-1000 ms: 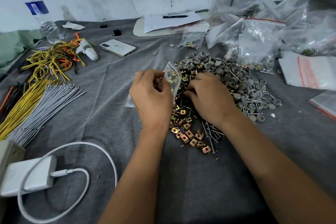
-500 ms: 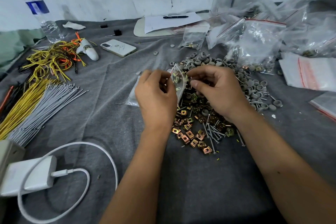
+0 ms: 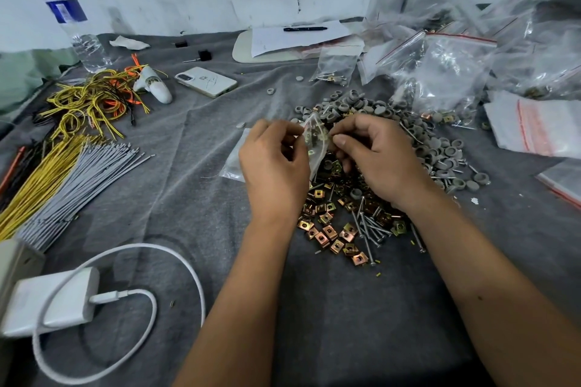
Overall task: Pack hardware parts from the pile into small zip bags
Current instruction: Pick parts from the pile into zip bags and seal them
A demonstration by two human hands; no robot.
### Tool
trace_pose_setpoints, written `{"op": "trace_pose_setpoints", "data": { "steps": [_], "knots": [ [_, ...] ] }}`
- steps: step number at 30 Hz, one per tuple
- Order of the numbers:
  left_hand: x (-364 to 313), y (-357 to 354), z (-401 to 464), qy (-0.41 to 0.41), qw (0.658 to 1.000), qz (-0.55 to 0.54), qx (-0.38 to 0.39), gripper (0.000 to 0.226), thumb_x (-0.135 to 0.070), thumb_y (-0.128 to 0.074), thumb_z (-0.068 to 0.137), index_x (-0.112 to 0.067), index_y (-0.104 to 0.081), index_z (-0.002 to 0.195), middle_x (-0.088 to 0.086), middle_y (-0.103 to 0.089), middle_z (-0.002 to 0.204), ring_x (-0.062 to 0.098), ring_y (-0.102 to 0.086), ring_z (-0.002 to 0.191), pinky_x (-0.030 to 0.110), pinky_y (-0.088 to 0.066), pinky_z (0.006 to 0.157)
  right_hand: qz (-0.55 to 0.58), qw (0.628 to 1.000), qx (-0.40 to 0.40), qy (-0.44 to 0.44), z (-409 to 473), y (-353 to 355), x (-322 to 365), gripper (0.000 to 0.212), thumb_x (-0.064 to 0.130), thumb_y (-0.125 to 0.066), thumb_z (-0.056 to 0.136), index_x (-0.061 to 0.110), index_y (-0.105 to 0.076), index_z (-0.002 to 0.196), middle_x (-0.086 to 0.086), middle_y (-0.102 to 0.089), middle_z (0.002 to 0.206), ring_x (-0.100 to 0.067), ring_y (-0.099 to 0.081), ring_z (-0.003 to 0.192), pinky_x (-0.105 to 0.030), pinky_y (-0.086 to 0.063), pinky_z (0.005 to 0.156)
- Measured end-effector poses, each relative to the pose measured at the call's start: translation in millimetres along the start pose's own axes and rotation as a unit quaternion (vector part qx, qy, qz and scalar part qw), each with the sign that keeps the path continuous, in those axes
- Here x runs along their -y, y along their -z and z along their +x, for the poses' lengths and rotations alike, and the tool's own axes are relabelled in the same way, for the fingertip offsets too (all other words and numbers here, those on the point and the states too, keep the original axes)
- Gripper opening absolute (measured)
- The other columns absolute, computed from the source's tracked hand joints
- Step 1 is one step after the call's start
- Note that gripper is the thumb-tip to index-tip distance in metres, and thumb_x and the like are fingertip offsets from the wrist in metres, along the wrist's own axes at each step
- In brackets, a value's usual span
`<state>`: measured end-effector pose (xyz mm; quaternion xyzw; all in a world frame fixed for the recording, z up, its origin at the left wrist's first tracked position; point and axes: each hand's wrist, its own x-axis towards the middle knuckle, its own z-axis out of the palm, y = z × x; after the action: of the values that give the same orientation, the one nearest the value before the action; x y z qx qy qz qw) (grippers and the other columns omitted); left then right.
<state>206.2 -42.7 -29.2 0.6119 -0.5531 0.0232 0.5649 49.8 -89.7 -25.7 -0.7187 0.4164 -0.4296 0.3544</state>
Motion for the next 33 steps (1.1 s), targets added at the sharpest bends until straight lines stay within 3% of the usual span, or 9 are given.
{"op": "trace_pose_setpoints", "data": {
  "steps": [3, 8, 15, 19, 22, 25, 28, 31, 33],
  "knots": [
    [0, -2, -1, -0.024, 0.999, -0.013, 0.038, 0.013, -0.001, -0.076, 0.086, -0.011, -0.079, 0.094, -0.001, -0.065, 0.087, 0.012, -0.060, 0.074, 0.016, -0.046, 0.067, 0.021, 1.000, 0.008, -0.007, 0, -1, 1, 0.013, 0.016, -0.063, 0.101, 0.025, -0.070, 0.097, 0.006, -0.073, 0.078, -0.008, -0.064, 0.064, -0.022, -0.051, 0.058],
    [3, -6, -2, -0.055, 0.996, -0.016, 0.068, 0.013, -0.005, -0.078, 0.089, -0.011, -0.081, 0.100, 0.000, -0.065, 0.090, 0.011, -0.062, 0.077, 0.015, -0.047, 0.069, -0.065, 0.998, 0.021, -0.019, -1, -1, 1, 0.019, 0.032, -0.062, 0.102, 0.021, -0.069, 0.088, 0.004, -0.067, 0.070, -0.012, -0.062, 0.063, -0.030, -0.053, 0.062],
    [3, -4, -2, -0.059, 0.997, -0.010, 0.043, 0.012, -0.003, -0.074, 0.088, -0.009, -0.077, 0.098, -0.001, -0.064, 0.089, 0.012, -0.060, 0.075, 0.025, -0.050, 0.067, -0.184, 0.979, 0.008, 0.087, -5, -5, 6, 0.008, 0.025, -0.082, 0.085, 0.019, -0.077, 0.084, 0.020, -0.059, 0.065, 0.008, -0.059, 0.066, -0.004, -0.037, 0.060],
    [1, -4, -2, -0.051, 0.998, -0.007, 0.029, 0.010, -0.002, -0.075, 0.087, -0.008, -0.076, 0.095, 0.000, -0.065, 0.087, 0.014, -0.061, 0.074, 0.027, -0.051, 0.067, -0.155, 0.983, -0.054, 0.087, -5, 0, 6, 0.010, 0.028, -0.081, 0.087, 0.021, -0.080, 0.095, 0.012, -0.071, 0.077, 0.003, -0.065, 0.073, -0.006, -0.044, 0.065],
    [1, -2, -1, -0.027, 1.000, -0.003, 0.009, 0.010, 0.000, -0.074, 0.086, -0.007, -0.076, 0.092, 0.001, -0.066, 0.087, 0.012, -0.060, 0.073, 0.018, -0.048, 0.068, -0.123, 0.982, -0.094, 0.110, -3, 6, 7, 0.013, 0.026, -0.076, 0.092, 0.017, -0.081, 0.100, 0.009, -0.075, 0.088, -0.001, -0.068, 0.083, -0.015, -0.051, 0.073],
    [0, 0, 0, 0.009, 1.000, -0.007, -0.023, 0.011, 0.001, -0.073, 0.083, -0.007, -0.076, 0.090, 0.002, -0.066, 0.086, 0.011, -0.059, 0.072, 0.013, -0.044, 0.069, -0.116, 0.984, -0.024, 0.131, -3, 10, 7, 0.016, 0.029, -0.073, 0.094, 0.015, -0.081, 0.096, 0.005, -0.074, 0.085, -0.008, -0.067, 0.078, -0.032, -0.053, 0.073],
    [-1, 1, 1, 0.031, 0.998, -0.009, -0.063, 0.010, 0.001, -0.072, 0.083, -0.006, -0.076, 0.089, 0.005, -0.066, 0.084, 0.012, -0.059, 0.072, 0.013, -0.043, 0.069, -0.111, 0.982, 0.068, 0.137, -4, 7, 6, 0.028, 0.035, -0.068, 0.096, 0.012, -0.080, 0.089, -0.001, -0.071, 0.076, -0.017, -0.066, 0.073, -0.038, -0.050, 0.068],
    [0, 2, 2, 0.043, 0.996, -0.013, -0.078, 0.009, 0.001, -0.072, 0.083, -0.007, -0.076, 0.088, 0.005, -0.066, 0.084, 0.008, -0.057, 0.071, 0.015, -0.045, 0.068, -0.114, 0.983, 0.056, 0.131, -3, 6, 2, 0.028, 0.036, -0.068, 0.097, 0.014, -0.080, 0.087, 0.002, -0.072, 0.072, -0.013, -0.066, 0.067, -0.031, -0.049, 0.061],
    [0, 2, 2, 0.046, 0.996, -0.012, -0.076, 0.009, 0.001, -0.073, 0.083, -0.007, -0.076, 0.087, 0.005, -0.066, 0.084, 0.004, -0.055, 0.069, 0.013, -0.043, 0.067, -0.146, 0.981, 0.048, 0.120, -3, 13, 1, 0.016, 0.035, -0.073, 0.094, 0.022, -0.080, 0.087, 0.013, -0.071, 0.071, -0.004, -0.065, 0.062, -0.015, -0.044, 0.057]
  ]
}}
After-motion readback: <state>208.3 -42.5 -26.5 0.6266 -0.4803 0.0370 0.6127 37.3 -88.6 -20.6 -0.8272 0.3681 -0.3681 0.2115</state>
